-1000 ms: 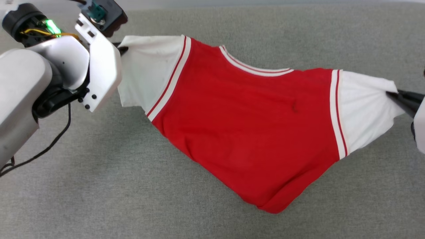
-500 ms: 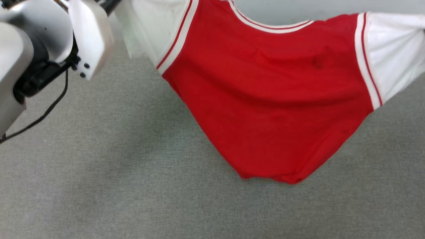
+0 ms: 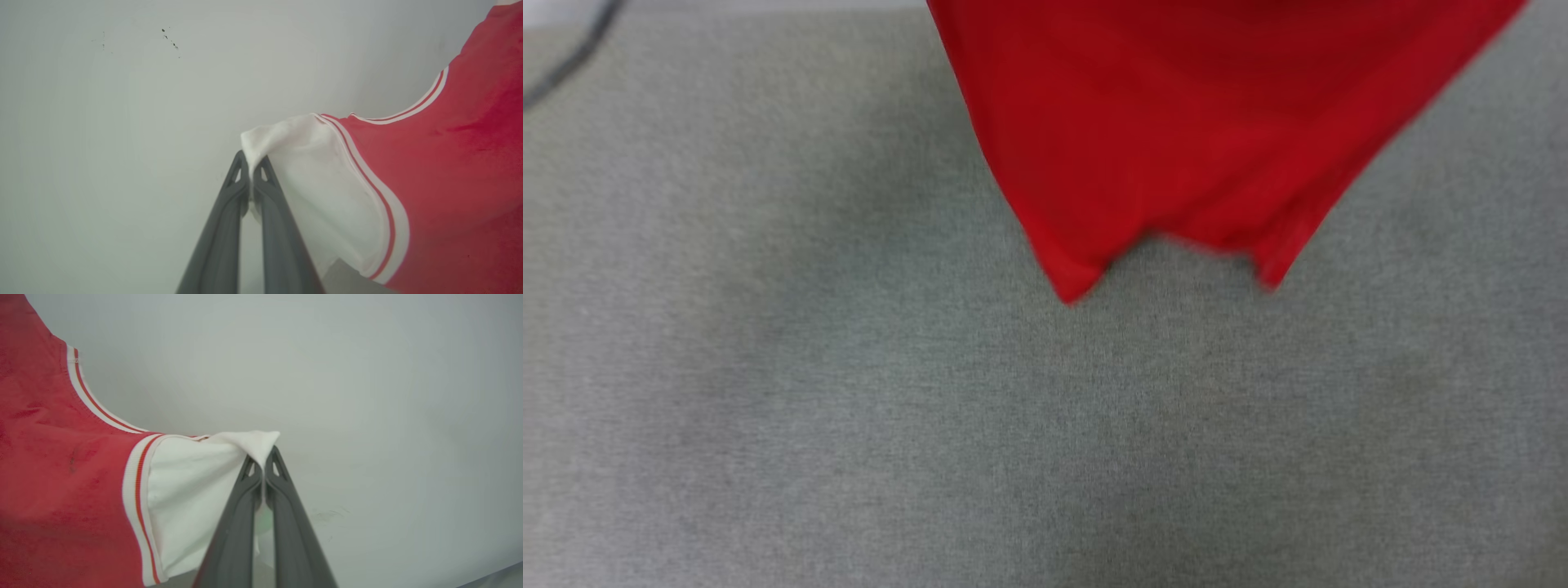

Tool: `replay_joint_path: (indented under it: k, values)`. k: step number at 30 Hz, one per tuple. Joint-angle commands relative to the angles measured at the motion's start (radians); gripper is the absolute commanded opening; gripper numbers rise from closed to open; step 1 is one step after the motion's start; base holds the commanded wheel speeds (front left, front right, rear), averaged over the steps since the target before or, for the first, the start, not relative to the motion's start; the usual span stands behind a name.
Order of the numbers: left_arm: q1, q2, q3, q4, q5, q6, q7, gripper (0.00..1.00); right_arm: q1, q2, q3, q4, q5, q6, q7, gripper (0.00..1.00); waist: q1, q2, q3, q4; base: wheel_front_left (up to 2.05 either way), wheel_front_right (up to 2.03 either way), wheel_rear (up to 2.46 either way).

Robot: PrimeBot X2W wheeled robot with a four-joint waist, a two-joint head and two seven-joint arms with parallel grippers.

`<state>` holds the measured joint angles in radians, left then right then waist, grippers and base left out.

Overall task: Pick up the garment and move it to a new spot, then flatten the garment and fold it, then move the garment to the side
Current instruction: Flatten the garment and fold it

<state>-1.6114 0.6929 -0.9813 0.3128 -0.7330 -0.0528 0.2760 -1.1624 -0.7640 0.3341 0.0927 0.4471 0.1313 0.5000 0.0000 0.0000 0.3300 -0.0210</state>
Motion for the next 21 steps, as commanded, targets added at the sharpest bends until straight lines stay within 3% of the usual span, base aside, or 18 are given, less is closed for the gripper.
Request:
replay_joint_path:
  k: [1,12,21]
  values:
    - [-0.045,-0.016,0.008,0.038,0.016,-0.003,-0.013,0.0,-0.081,0.022,0.014,0.042,-0.029,-0.001,-0.012,0.0,0.0,0.0,0.057,-0.008,0.0,0.0,0.0]
    - [-0.325,-0.122,0.091,0.253,0.037,-0.025,-0.112,0.0,-0.519,0.14,0.084,0.315,-0.148,-0.001,-0.138,0.0,0.0,0.0,0.168,-0.015,0.0,0.0,0.0]
    - [-0.306,-0.159,0.063,0.387,0.026,-0.057,-0.186,0.0,-0.553,0.2,0.188,0.474,-0.131,-0.001,-0.241,0.0,0.0,0.0,0.202,-0.007,0.0,0.0,0.0]
